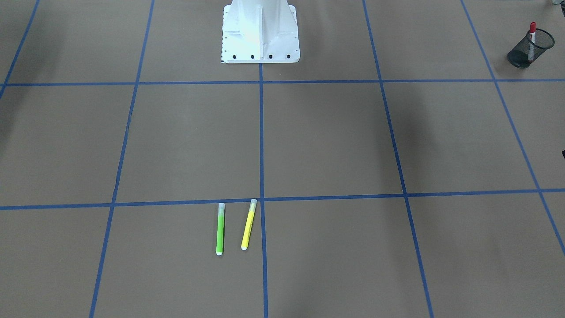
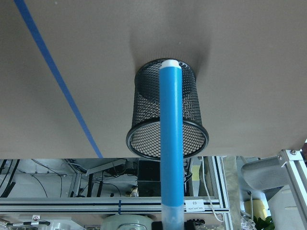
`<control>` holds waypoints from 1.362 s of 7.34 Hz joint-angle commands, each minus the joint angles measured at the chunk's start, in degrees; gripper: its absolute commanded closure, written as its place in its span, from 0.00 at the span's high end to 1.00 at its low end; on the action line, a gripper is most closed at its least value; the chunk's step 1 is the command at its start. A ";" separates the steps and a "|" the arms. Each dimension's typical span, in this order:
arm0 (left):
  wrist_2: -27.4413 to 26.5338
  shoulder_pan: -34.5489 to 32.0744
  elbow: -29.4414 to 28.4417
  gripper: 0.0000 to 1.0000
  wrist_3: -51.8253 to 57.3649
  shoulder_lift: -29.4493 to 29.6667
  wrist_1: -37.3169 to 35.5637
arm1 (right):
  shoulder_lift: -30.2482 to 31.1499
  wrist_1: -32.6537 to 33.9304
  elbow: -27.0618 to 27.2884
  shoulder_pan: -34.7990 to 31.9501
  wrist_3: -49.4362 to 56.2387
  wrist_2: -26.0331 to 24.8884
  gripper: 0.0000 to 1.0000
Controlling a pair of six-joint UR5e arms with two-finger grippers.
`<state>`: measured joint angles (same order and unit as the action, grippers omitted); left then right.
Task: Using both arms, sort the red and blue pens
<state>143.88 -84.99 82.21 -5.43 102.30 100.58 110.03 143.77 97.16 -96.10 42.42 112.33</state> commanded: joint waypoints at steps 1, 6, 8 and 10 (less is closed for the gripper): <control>0.00 0.00 1.54 1.00 -0.02 -0.08 -0.21 | 0.27 3.26 0.04 -2.51 2.66 -2.63 0.00; 0.00 0.00 1.55 1.00 -0.02 0.18 -0.12 | 0.81 4.16 -5.38 -2.25 1.97 -1.41 0.00; 0.00 0.00 1.55 1.00 -0.02 0.36 -0.38 | 0.45 4.07 -6.46 -2.17 1.88 -0.09 0.00; 0.00 0.00 1.37 1.00 -0.11 0.79 -0.65 | 0.36 1.89 -9.34 -2.08 1.88 1.65 0.00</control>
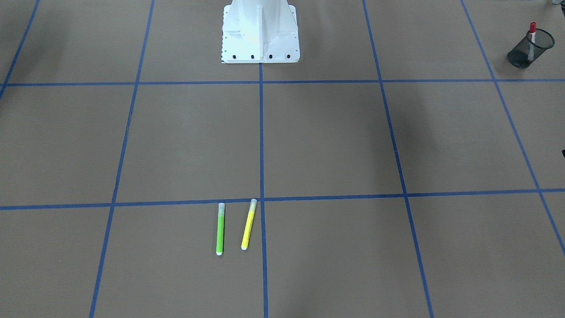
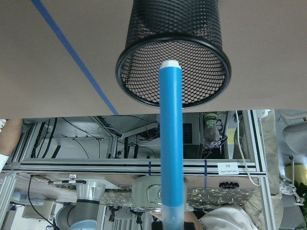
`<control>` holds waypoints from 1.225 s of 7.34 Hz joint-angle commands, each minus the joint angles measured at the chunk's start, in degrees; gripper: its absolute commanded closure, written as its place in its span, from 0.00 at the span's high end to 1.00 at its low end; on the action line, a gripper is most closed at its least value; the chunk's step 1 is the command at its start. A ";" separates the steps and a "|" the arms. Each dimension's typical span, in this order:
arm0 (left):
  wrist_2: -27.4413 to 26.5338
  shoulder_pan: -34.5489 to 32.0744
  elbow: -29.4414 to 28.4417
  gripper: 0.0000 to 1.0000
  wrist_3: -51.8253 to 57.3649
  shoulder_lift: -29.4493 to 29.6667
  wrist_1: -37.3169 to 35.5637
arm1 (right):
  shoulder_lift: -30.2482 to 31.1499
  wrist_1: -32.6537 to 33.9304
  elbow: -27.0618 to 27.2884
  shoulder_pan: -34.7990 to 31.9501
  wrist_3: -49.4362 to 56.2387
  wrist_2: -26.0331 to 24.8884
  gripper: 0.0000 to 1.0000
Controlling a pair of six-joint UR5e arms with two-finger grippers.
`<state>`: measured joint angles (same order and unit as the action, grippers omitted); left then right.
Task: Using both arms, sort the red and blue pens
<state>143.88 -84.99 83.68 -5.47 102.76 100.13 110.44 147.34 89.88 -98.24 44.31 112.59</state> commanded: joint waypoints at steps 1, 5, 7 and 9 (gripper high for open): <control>0.00 0.00 -0.01 1.00 -0.77 0.43 -0.11 | -0.57 -5.53 -4.51 0.07 -0.45 2.19 0.00; 0.00 0.00 0.34 1.00 -2.35 0.43 0.33 | -0.75 -5.84 -5.86 0.24 -0.98 3.68 0.05; 0.00 0.00 0.43 1.00 -2.35 0.43 0.24 | -0.92 -5.93 -5.86 0.33 -4.30 4.83 0.82; 0.00 0.00 0.43 1.00 -2.35 0.43 0.24 | -1.80 -5.93 -5.86 0.33 -4.58 5.00 1.00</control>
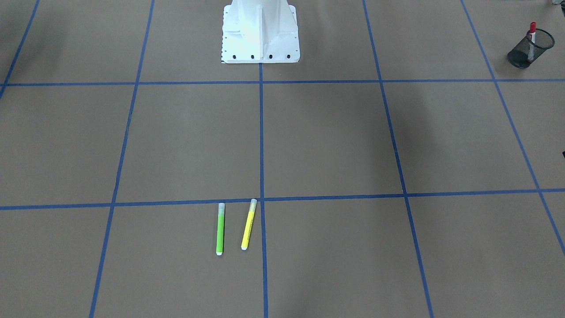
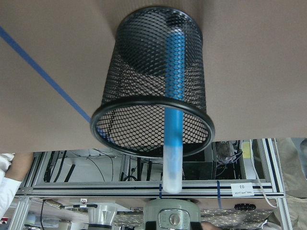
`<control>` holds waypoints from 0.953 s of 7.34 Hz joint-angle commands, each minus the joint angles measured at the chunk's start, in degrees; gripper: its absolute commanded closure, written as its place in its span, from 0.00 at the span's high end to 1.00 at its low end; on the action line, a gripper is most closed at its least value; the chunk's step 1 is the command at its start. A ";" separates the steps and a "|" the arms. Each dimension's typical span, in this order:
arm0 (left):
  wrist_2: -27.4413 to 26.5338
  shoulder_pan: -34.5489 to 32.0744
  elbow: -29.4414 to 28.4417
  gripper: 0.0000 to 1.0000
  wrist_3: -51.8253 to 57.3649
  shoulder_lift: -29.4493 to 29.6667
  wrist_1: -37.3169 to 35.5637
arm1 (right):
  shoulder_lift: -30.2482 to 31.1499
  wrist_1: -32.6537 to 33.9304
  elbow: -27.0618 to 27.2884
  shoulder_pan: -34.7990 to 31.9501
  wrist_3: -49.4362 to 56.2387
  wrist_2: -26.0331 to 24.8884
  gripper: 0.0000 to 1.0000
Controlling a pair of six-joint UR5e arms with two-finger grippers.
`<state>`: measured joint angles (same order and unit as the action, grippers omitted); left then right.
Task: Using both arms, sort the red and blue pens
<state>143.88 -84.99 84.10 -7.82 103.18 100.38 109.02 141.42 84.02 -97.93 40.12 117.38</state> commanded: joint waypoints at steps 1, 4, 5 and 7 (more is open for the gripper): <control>0.00 0.00 -0.07 1.00 0.00 0.00 -0.18 | -1.60 -0.01 0.09 0.02 -0.22 0.91 1.00; -0.61 0.00 -0.16 1.00 0.70 -0.61 0.08 | -5.91 -11.91 0.61 0.02 -0.39 8.02 1.00; -0.61 -0.09 -0.16 1.00 0.61 -0.79 0.08 | -6.97 -15.61 1.31 0.02 -0.48 11.17 1.00; -0.61 -0.35 1.06 1.00 0.61 -1.84 0.00 | -7.42 -30.50 2.90 0.11 -1.52 12.69 1.00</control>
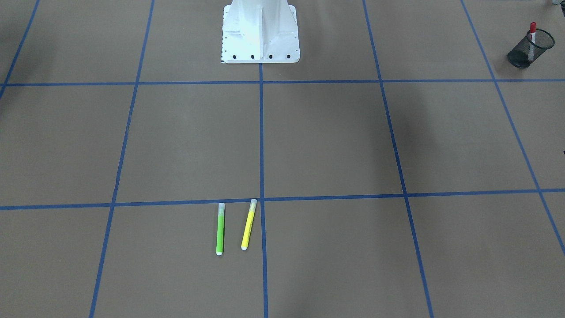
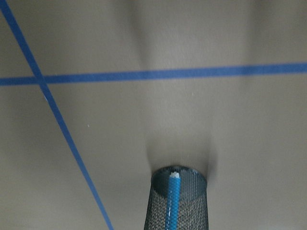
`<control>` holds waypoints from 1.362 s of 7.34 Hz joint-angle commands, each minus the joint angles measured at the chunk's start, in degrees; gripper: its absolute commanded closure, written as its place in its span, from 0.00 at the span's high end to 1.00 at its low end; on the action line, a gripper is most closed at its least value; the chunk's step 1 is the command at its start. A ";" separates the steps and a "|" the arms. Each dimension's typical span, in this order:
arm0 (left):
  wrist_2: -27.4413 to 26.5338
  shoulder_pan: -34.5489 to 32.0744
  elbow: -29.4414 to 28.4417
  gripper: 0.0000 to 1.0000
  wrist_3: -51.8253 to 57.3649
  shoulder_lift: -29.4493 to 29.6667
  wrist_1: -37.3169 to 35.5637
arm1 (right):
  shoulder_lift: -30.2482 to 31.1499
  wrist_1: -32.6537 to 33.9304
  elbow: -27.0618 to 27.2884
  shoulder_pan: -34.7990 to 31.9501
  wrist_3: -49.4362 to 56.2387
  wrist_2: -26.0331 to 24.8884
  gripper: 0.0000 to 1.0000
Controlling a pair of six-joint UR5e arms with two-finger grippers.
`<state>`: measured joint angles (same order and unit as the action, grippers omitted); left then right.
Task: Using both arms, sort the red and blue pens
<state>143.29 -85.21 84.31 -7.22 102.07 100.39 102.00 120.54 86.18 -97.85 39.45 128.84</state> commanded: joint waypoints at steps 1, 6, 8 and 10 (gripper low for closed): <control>-0.20 -0.22 1.99 1.00 -0.07 -2.04 -0.02 | -0.39 -19.71 0.74 0.03 -6.87 1.50 1.00; -7.23 -0.04 5.78 1.00 -0.33 -7.86 -0.37 | -8.37 -38.36 1.87 10.55 -33.35 5.88 1.00; -6.88 -0.04 5.87 1.00 -0.77 -7.33 -3.86 | -13.12 -38.01 2.58 14.60 -39.33 5.98 1.00; -6.79 0.04 8.32 1.00 -0.77 -6.01 -11.42 | -14.71 -34.70 4.33 16.38 -40.41 5.98 1.00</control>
<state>136.41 -85.20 91.25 -7.97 95.47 93.19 88.57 83.35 89.10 -82.71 0.05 134.78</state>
